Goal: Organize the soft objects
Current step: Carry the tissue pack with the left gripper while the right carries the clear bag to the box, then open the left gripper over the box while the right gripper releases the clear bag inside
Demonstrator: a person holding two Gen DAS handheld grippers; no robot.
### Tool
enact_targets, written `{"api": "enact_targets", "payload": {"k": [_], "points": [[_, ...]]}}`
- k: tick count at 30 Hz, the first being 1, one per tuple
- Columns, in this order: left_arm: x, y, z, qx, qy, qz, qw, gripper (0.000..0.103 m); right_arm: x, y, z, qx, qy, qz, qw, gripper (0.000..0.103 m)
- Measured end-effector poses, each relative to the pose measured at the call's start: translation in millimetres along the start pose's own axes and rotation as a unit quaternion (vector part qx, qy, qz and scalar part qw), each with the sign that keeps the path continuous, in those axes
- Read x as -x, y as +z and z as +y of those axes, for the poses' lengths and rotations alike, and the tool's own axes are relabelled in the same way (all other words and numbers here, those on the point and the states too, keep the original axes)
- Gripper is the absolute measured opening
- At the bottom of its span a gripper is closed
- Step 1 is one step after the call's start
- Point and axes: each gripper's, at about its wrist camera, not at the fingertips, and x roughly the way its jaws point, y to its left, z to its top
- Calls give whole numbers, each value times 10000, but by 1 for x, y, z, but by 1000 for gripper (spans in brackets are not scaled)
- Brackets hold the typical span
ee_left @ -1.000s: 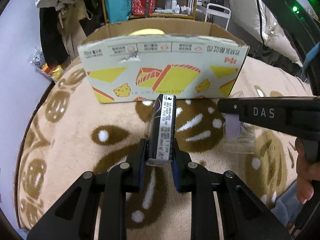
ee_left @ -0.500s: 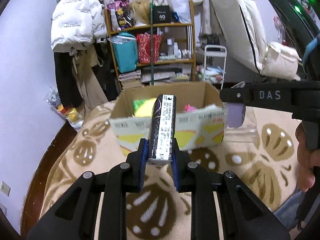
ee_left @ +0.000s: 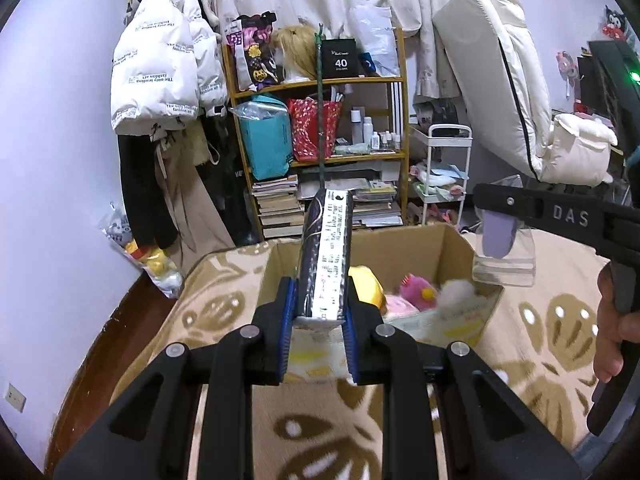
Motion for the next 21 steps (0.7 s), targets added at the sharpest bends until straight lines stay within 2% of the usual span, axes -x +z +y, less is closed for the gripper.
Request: {"api": "enact_targets", "payload": {"k": [4,11,17,21], "points": [[-22,5,3,-106,74,44,9999,22,-14,2,-5,11,-10,-2,10000,11],[-55,-6,1,-69,31,243,9997,22,-38,-6,-19,-202,-38,272,9994,11],[-72,-13,4,-60,-31,443,9990,25,-59,-14,-27,-252,-99,562,9981,11],[-79,-16,5,-20,3,526,9986,26,-66,-17,-31,-247,-107,573,9980,13]]}}
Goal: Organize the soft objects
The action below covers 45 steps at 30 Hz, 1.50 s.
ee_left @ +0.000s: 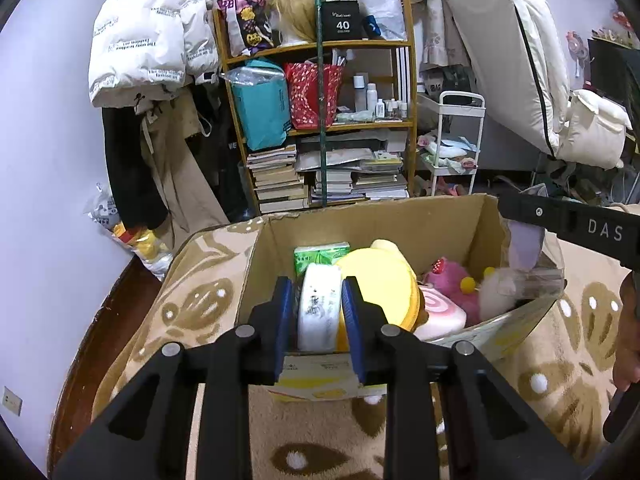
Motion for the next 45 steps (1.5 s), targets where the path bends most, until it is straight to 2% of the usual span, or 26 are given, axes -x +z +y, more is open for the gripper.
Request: {"api": "enact_targets", "payload": {"k": [4,7,9,11,13,15,19,20,21,23,27,32,35,39,42,45], "points": [[-4,-5,1,18,69,144,9999,31,-3,-1,-3,-90,60,52,9999,18],[-1,-6,1,16,138,155,9998,41,-6,-2,-3,-94,105,131,9998,18],[5,-5,1,21,195,93,9998,53,-5,-3,-1,-63,100,128,9998,19],[14,-5,1,5,249,11,9997,57,0,-3,0,-48,113,133,9998,19],[21,-4,2,-16,341,-7,9994,65,7,-4,2,-36,111,100,9999,24],[30,-4,1,-54,482,-63,9988,71,16,-4,3,-17,104,35,9999,39],[53,-2,2,-41,528,-158,9985,80,36,-5,5,82,5,-61,9999,42],[59,-1,4,-14,545,-184,9983,83,40,-5,4,81,-19,-63,9999,46],[66,-1,5,18,554,-197,9983,84,45,-6,3,66,-44,-66,9999,52],[80,-2,7,68,544,-210,9983,86,56,-9,1,5,-85,-93,9999,57],[104,-4,11,160,533,-252,9981,90,78,-14,3,49,-129,-44,9999,60],[128,-7,9,32,707,-320,9970,90,109,-19,8,124,-138,-161,9997,65],[141,-12,10,4,735,-309,9968,91,130,-24,9,129,-187,-291,9993,78],[155,-18,13,66,759,-324,9966,93,149,-27,13,125,-230,-392,9989,81],[167,-21,16,104,782,-352,9963,94,163,-33,13,130,-272,-492,9983,90],[176,-25,19,149,784,-353,9962,94,174,-42,14,202,-359,-509,9979,90]]}}
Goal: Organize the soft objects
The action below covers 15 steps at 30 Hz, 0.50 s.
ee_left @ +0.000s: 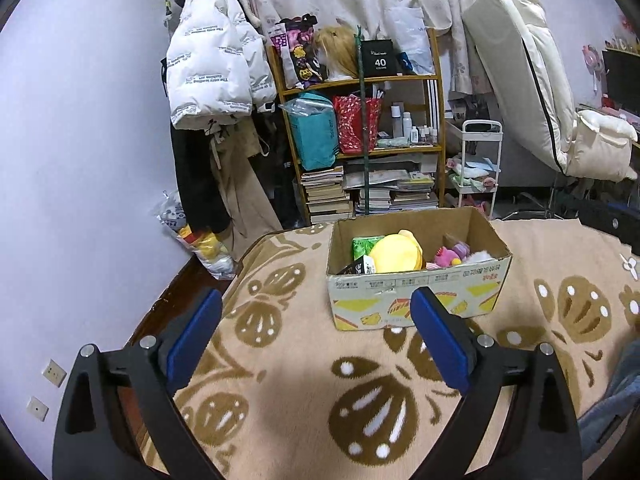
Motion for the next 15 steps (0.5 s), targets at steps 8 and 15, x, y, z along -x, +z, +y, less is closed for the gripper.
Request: {"api": "enact_targets", "payload": {"k": [8,15], "points": [[25,-14,4,20,25,-65,10000,100,24,-18,2,69,-102,-51,9999,99],[33,-24,10,75,66,-55,9999,100,32,-27,6,122,-90,-178,9997,101]]}}
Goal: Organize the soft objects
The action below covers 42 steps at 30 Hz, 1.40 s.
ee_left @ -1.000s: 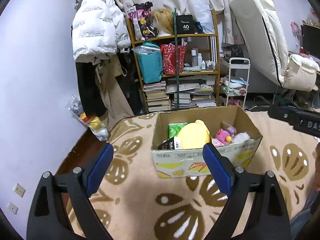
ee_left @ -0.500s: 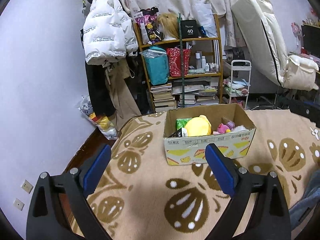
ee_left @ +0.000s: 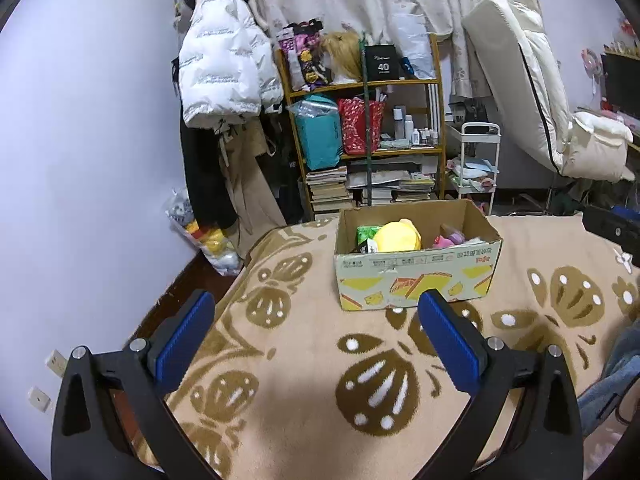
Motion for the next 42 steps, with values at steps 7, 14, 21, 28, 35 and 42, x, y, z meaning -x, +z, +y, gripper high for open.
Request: {"api": "enact_targets", "payload": {"k": [7,14,21,28,35,42], "points": [[2,-1,4,23,-145,-77,9999,100,-3,-3,4,54,-61,-95,9999,101],[-6,-4,4,36,-82,19,10000,100,-2,-5,1,-35,-135,-156,9998,101],[-9,-2,10,151,24,38,9999,100,-6,-5,0,-21,-155,-71,9999,101],[-11,-3,15,227,37,24,9997,100,-11,-8,6,48,-187,-22,9998,101],[-7,-5,10,24,116,-41,9999,100,-11,-8,7,49,-248,-54,9997,101],[-4,-6,3,-84,69,-56,9999,100,-11,-9,7,34,-235,-12,9997,101]]}}
